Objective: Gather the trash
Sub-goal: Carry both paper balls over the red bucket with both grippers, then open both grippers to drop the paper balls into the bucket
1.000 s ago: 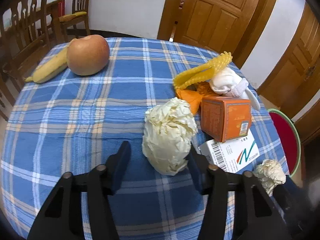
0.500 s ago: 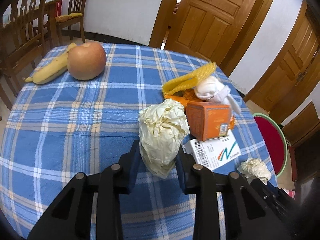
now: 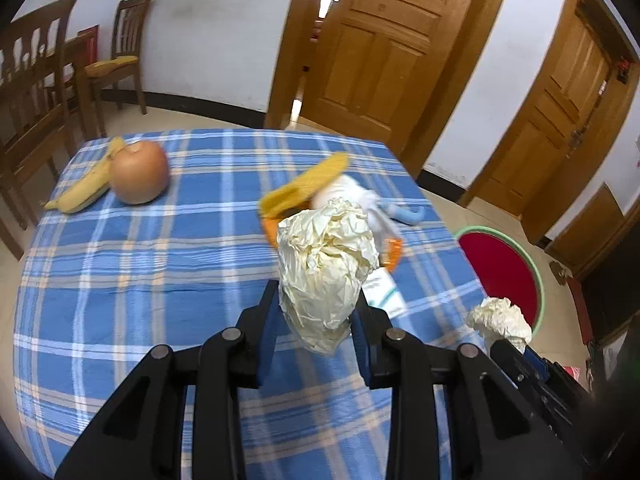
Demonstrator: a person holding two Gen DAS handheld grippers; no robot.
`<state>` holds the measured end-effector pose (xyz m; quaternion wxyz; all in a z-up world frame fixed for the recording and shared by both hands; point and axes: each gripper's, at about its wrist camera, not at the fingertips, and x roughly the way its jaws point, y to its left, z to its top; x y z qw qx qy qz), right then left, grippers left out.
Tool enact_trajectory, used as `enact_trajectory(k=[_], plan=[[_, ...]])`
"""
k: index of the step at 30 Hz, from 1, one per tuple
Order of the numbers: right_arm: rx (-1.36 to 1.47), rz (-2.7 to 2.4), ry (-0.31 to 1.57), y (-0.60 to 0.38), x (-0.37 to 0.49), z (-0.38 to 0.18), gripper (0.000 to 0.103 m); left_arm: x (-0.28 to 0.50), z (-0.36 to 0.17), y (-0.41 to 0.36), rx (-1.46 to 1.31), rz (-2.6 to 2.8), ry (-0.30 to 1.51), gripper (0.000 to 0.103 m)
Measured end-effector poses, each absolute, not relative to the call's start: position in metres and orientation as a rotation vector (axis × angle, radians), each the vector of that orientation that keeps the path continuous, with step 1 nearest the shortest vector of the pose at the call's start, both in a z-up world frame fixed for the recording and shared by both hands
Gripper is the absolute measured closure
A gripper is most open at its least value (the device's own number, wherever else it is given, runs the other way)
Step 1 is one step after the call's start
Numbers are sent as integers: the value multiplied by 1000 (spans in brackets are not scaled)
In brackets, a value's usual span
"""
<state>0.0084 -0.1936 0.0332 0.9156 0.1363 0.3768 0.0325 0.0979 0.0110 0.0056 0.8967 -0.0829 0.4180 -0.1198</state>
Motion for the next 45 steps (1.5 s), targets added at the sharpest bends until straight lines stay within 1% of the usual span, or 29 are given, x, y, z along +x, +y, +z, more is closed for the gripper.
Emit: enact_trajectory(k=[9, 16, 25, 31, 43, 45], plan=[[310, -18, 732, -238, 3, 43, 74, 101, 21, -47, -88, -348, 859, 70], [339, -89, 720, -274, -1, 42, 74, 108, 20, -102, -19, -427, 876, 70], [378, -170, 731, -314, 3, 29, 74, 119, 4, -169, 43, -530, 895, 70], [401, -204, 760, -335, 6, 12, 73, 130, -15, -211, 79, -578, 927, 70], [440, -246, 799, -361, 17, -10, 70, 154, -41, -248, 96, -599, 967, 70], [446, -248, 803, -363, 18, -12, 68, 156, -42, -250, 98, -597, 965, 66]])
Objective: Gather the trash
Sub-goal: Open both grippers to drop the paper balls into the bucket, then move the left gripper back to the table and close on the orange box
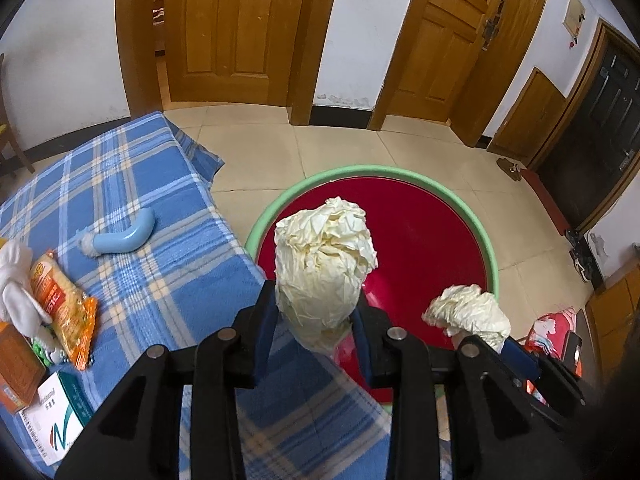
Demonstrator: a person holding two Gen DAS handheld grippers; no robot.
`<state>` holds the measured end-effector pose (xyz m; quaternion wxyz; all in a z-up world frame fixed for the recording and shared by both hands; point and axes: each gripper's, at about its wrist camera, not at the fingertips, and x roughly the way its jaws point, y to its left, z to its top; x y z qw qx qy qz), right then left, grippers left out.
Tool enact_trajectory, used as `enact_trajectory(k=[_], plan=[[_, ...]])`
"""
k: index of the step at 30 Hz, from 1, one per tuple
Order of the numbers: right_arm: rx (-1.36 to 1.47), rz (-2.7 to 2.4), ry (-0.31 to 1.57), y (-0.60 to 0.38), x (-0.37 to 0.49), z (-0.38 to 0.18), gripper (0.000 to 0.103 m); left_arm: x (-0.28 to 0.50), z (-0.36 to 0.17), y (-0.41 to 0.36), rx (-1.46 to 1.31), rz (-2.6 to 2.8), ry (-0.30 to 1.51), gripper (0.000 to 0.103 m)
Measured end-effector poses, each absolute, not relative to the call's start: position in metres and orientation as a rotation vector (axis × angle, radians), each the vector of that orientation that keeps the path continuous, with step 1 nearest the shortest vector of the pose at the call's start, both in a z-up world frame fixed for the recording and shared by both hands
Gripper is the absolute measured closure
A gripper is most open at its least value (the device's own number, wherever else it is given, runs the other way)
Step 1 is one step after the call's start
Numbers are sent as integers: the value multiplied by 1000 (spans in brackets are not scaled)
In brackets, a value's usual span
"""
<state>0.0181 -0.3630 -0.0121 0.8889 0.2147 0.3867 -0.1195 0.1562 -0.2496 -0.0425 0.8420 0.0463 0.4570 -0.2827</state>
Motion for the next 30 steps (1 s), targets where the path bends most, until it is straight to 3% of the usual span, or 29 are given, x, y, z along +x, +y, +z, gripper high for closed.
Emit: enact_trajectory(k=[5, 12, 30], plan=[[454, -249, 803, -364, 19, -13, 65, 159, -41, -249, 93, -583, 955, 50], [466, -255, 784, -368, 15, -12, 47, 162, -38, -242, 72, -566, 960, 50], [456, -229, 731, -350, 3, 13, 45, 145, -15, -206, 32, -515, 937, 50]])
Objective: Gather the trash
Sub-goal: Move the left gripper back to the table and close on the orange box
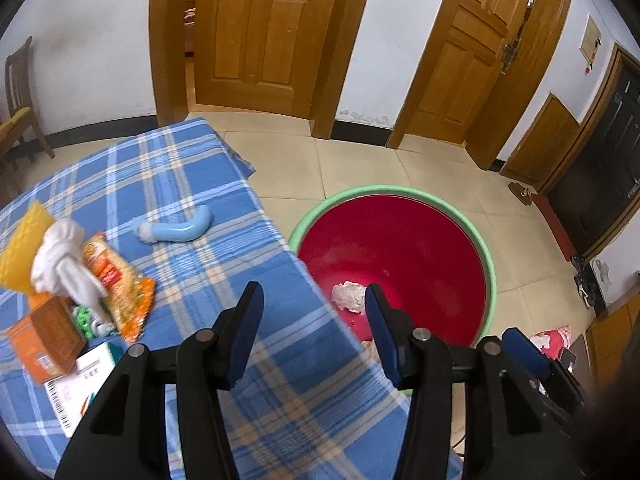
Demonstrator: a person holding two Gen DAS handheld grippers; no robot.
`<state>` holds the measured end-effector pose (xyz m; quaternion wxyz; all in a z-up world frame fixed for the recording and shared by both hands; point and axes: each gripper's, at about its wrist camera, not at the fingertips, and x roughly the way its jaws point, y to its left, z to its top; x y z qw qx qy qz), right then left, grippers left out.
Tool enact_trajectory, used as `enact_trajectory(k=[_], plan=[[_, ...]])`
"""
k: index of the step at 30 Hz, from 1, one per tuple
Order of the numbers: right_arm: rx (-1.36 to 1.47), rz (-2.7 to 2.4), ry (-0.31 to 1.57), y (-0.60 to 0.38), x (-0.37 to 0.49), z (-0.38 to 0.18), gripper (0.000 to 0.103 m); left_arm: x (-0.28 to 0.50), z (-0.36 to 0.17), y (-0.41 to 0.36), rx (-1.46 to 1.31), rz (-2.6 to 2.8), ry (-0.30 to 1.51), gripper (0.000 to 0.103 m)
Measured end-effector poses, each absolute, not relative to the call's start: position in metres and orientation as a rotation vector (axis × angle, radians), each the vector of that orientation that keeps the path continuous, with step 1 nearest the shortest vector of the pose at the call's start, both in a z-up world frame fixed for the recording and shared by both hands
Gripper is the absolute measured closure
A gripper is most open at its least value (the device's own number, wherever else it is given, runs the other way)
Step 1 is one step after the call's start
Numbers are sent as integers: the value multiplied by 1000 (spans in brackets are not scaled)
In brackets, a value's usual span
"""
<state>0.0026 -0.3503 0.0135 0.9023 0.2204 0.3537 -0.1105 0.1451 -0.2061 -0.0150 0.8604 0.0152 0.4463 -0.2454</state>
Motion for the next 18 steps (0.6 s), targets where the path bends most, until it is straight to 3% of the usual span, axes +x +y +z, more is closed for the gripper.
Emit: enact_trajectory(k=[18], plan=[[425, -156, 711, -307, -1, 35, 44, 136, 11, -123, -39, -356, 887, 50]])
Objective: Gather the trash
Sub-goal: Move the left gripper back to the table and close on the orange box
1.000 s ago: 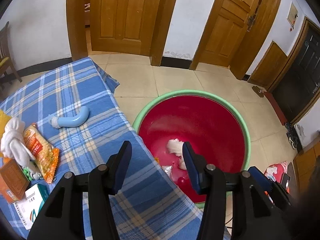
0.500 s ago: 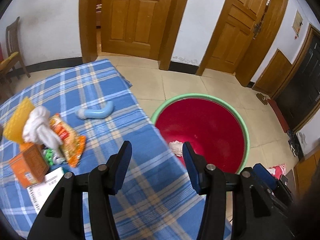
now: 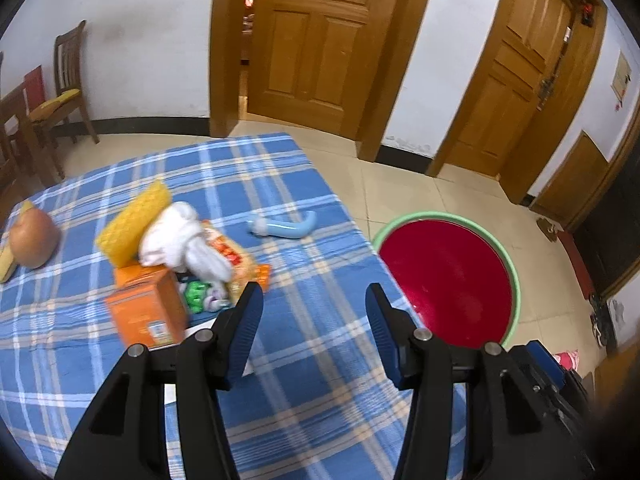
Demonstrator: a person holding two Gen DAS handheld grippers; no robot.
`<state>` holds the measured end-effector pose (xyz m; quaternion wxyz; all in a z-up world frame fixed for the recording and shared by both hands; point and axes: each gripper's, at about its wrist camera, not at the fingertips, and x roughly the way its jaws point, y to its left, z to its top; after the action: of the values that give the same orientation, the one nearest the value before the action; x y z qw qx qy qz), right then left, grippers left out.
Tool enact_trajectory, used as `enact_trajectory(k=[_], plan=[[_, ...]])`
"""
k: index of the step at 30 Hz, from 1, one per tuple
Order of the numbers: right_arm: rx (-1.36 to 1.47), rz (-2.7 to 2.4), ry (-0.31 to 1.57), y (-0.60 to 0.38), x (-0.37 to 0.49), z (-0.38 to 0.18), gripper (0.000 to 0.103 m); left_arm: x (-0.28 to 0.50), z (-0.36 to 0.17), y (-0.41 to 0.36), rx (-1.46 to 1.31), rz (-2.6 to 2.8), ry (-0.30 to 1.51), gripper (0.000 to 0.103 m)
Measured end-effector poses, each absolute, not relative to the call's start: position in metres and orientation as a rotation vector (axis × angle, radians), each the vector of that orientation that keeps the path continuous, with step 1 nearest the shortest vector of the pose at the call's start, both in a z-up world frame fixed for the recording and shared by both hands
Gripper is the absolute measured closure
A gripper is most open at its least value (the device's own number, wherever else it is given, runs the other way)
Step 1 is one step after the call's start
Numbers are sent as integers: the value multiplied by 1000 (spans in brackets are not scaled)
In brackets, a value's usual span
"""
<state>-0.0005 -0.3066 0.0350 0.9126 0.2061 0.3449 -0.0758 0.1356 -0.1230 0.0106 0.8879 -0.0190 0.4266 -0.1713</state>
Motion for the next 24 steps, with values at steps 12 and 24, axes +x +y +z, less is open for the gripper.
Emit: enact_trajectory(k=[12, 24], plan=[[415, -130, 709, -288, 0, 40, 36, 139, 7, -68, -95, -223, 883, 45], [398, -108, 746, -271, 13, 36, 34, 154, -19, -31, -150, -110, 942, 41]])
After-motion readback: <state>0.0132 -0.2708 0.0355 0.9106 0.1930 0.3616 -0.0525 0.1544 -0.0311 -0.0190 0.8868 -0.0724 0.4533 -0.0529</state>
